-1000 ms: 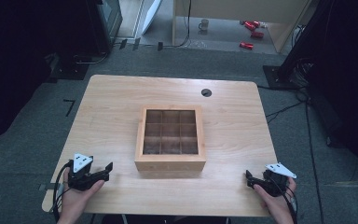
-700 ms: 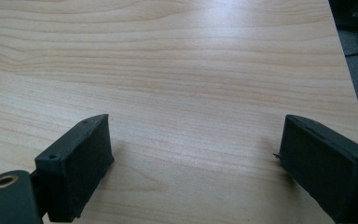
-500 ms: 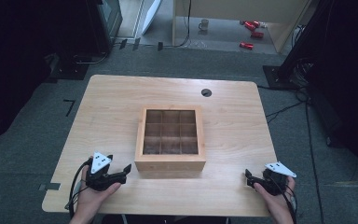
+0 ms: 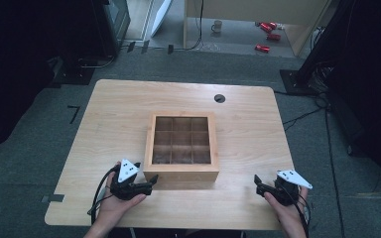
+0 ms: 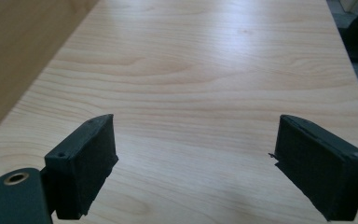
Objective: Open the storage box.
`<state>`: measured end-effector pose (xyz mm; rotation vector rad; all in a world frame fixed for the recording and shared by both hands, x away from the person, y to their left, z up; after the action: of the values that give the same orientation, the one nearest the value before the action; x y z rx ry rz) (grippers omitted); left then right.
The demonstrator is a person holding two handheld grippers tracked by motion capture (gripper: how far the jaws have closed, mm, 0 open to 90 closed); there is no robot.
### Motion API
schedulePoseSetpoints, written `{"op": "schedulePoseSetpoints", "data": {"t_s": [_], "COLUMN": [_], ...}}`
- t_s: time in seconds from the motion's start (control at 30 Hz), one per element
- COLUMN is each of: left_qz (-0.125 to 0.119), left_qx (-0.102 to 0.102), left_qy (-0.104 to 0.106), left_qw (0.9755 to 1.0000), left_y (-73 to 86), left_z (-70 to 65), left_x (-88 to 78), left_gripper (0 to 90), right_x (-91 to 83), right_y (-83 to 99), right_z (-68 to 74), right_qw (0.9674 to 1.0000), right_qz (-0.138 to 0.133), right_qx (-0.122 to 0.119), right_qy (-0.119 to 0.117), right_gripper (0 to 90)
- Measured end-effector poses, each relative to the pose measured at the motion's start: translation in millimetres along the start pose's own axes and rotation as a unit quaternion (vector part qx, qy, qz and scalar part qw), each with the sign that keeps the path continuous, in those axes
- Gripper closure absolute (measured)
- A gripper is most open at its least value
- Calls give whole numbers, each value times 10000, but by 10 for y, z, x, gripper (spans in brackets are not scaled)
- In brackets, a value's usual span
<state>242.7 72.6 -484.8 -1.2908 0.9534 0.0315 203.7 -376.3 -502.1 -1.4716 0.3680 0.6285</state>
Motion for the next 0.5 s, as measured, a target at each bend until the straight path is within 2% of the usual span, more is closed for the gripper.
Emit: {"op": "schedulePoseSetpoints", "data": {"t_s": [0.27,0.5], "left_qz": [84,82], "left_qx": [22,-63], "left_qy": [57,167], "left_qw": [9999,9998], "left_y": [12,10], "left_z": [-21,0], "left_x": [52,49], "left_gripper": [287,304], "right_x": [44,86], "right_y": [-120,-201], "right_z": [306,611], "right_qw": [9992,9968], "right_qz": [-97,-104], "right_qx": [-142,-289], "right_qy": [-358,-741], "right_gripper": [127,127]}}
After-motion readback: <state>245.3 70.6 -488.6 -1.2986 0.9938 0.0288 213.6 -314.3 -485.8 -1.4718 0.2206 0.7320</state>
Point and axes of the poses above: each handheld gripper's, and its own axes: x roughly forward along the jaws, y roughly out of its underside, z roughly to its left, the point moved 1 cm from there along x, roughly forward along the jaws, and after that the axes turned 2 degrees about -y, right-handed, at the moved point
